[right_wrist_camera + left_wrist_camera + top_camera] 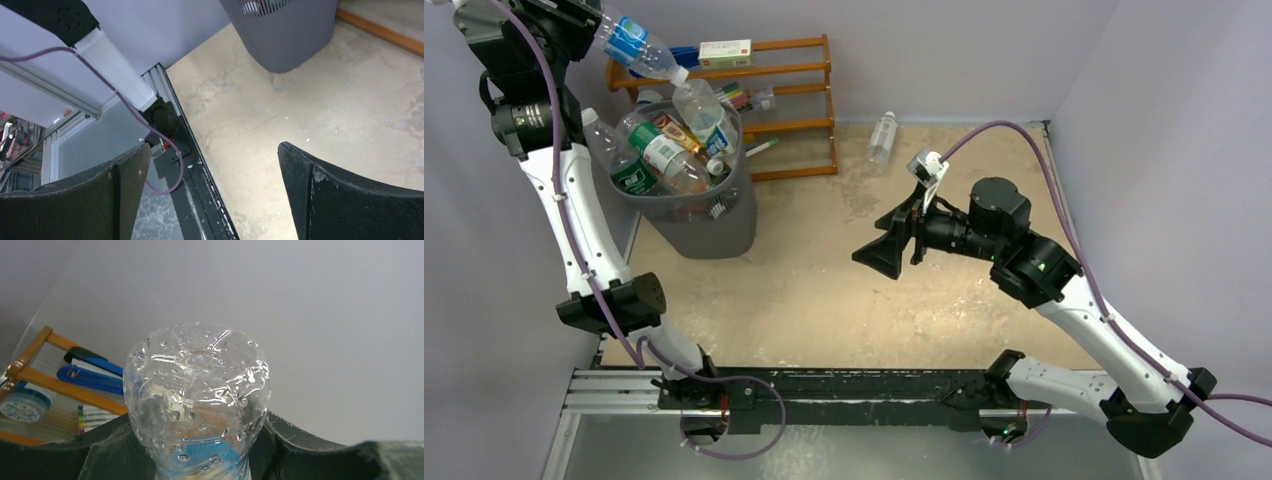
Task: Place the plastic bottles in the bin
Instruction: Place the plastic bottle in the trash bin.
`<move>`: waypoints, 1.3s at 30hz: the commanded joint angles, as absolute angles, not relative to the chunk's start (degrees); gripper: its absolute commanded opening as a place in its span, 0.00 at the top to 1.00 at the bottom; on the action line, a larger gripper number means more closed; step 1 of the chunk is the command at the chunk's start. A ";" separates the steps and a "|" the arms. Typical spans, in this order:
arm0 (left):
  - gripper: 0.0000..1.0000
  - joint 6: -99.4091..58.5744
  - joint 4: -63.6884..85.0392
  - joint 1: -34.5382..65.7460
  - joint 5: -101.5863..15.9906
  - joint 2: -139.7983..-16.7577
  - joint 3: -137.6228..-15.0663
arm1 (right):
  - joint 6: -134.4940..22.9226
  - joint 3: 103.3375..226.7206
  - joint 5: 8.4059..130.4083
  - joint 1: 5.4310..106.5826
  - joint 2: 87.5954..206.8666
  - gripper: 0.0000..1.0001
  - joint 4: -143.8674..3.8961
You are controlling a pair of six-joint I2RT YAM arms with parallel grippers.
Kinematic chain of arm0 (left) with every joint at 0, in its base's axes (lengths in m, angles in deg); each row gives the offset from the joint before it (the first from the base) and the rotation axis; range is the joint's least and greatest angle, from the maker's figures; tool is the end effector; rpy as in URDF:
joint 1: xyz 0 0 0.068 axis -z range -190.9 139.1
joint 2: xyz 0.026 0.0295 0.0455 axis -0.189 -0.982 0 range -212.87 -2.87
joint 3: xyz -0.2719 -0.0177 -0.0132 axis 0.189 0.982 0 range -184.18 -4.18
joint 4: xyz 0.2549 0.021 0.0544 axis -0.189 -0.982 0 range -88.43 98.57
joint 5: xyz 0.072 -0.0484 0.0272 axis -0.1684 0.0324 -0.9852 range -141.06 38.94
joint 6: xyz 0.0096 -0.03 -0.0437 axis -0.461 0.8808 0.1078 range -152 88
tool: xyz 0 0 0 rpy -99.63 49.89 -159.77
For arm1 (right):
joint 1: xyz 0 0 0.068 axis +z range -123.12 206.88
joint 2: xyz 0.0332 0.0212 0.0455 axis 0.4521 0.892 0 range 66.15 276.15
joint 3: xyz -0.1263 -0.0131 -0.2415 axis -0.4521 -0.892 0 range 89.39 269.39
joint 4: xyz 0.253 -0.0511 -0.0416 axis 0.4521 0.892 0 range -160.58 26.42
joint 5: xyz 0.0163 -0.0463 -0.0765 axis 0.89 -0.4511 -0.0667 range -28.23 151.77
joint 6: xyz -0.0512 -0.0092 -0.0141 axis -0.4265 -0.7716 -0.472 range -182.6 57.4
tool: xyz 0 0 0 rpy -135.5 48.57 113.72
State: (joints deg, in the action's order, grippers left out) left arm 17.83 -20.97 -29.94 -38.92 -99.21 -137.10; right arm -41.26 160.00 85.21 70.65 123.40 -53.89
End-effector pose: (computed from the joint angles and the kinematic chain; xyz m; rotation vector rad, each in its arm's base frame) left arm 0.3031 0.0967 0.5835 -0.6841 1.3099 -0.5910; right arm 0.1405 0.1542 0.4443 -0.6695 1.6335 1.1824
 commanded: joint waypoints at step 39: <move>0.45 -13.95 -12.02 -16.36 -68.47 -97.95 -121.51 | -43.44 151.23 88.16 70.74 127.12 0.00 -59.36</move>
State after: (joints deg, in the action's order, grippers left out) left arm -12.73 -18.30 -16.17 -66.70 -102.09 -122.17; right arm -42.68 151.50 87.00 70.65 129.33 -57.19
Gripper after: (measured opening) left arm 0.560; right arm 0.998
